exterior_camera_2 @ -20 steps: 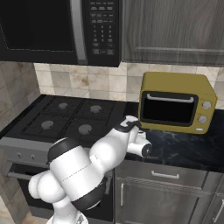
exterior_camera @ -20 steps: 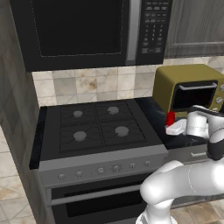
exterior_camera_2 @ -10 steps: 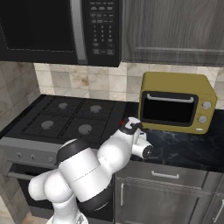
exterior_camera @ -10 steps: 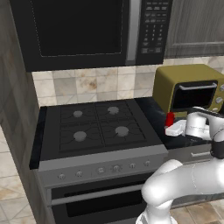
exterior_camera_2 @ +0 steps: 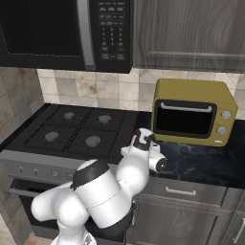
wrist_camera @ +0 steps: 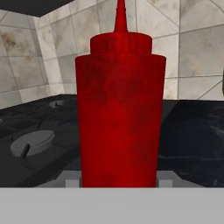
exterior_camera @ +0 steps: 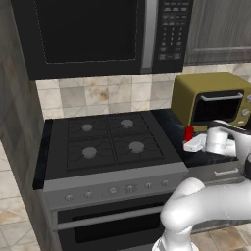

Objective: Take 2 condiments from the cabinet and move them on the counter near the stove.Make sure the condiments are lined up with each other, next to each other.

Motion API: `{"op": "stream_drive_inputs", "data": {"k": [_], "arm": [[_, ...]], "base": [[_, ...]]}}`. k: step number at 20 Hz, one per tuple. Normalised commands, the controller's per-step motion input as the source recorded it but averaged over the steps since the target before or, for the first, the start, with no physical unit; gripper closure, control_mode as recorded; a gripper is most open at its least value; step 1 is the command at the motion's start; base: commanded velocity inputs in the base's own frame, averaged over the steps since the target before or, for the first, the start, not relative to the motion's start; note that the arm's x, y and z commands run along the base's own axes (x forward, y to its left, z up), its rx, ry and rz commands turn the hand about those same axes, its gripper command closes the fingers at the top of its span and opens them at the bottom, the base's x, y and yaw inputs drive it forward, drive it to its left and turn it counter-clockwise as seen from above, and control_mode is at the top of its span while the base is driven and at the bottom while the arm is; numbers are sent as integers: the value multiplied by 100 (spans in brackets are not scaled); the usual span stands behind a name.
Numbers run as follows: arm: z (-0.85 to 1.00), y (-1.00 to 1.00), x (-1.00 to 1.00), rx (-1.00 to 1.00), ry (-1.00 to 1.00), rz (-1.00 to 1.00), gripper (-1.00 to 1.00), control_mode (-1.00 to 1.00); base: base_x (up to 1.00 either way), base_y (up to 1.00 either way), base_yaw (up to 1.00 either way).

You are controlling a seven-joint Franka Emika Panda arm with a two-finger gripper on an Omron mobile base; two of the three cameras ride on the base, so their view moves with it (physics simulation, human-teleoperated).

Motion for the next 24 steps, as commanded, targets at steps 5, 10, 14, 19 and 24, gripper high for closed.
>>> {"op": "stream_drive_inputs", "data": {"k": [5,10,14,19,24], "arm": [[0,0,1,0,0,0,-100,-100],[0,0,0,0,0,0,-100,-100],[-1,0,0,0,0,0,-100,-100],[-2,0,0,0,-7,0,-100,-100],[0,-6,0,0,-1,0,-100,-100]], "base": [[0,0,0],[0,0,0],[0,0,0],[0,0,0],[0,0,0]]}}
